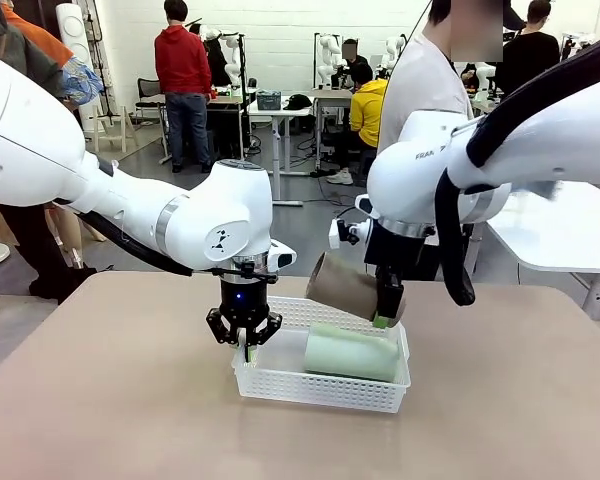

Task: Clean and organize the cups into the basket.
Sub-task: Pick up the Reusable plastic cup from the right side of the table and stack it inside the Organizing basket in the center of the table.

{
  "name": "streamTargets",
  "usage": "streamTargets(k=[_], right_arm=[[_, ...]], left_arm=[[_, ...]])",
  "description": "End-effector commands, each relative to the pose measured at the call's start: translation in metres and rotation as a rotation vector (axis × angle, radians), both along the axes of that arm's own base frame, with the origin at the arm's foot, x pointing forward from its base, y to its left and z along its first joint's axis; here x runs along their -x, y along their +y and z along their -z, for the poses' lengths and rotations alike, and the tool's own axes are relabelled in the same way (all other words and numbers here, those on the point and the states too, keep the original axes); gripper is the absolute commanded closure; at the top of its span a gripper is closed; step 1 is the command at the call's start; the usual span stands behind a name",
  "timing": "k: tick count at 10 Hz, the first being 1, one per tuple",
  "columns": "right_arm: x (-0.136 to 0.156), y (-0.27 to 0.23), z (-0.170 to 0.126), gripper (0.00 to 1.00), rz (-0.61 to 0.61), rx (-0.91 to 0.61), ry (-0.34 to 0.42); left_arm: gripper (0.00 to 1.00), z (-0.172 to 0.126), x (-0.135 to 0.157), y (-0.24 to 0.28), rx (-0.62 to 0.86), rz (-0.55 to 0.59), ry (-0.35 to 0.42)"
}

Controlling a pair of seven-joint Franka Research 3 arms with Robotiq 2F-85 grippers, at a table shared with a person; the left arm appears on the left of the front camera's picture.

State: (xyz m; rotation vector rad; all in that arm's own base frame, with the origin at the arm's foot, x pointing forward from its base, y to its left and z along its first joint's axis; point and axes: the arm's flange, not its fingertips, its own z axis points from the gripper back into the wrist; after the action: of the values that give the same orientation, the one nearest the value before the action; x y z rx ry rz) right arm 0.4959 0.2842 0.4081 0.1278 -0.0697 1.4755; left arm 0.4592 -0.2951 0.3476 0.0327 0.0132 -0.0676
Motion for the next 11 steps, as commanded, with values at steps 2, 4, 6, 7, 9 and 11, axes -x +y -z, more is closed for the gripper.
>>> streamTargets(k=[2, 4, 6, 7, 9, 11], right_arm=[[-0.031, 0.017, 0.029, 0.24, 0.000, 0.092, 0.018], [-0.048, 0.017, 0.051, 0.24, -0.014, 0.090, 0.032], [-0.056, 0.015, 0.070, 0.24, -0.013, 0.105, 0.053], [-0.058, 0.013, 0.074, 0.24, -0.011, 0.104, 0.059], [-0.057, 0.012, 0.074, 0.04, -0.007, 0.092, 0.066], [-0.054, 0.013, 0.070, 0.00, -0.009, 0.088, 0.063]], left_arm=[[1.00, -0.001, 0.000, 0.001, 0.000, 0.001, -0.002], [1.00, -0.001, 0.000, 0.001, 0.000, 0.001, -0.002], [1.00, -0.001, 0.000, 0.001, 0.000, 0.001, -0.002], [1.00, -0.001, 0.000, 0.001, 0.000, 0.001, -0.002], [1.00, -0.001, 0.000, 0.001, 0.000, 0.001, -0.002], [1.00, -0.001, 0.000, 0.001, 0.000, 0.001, -0.002]])
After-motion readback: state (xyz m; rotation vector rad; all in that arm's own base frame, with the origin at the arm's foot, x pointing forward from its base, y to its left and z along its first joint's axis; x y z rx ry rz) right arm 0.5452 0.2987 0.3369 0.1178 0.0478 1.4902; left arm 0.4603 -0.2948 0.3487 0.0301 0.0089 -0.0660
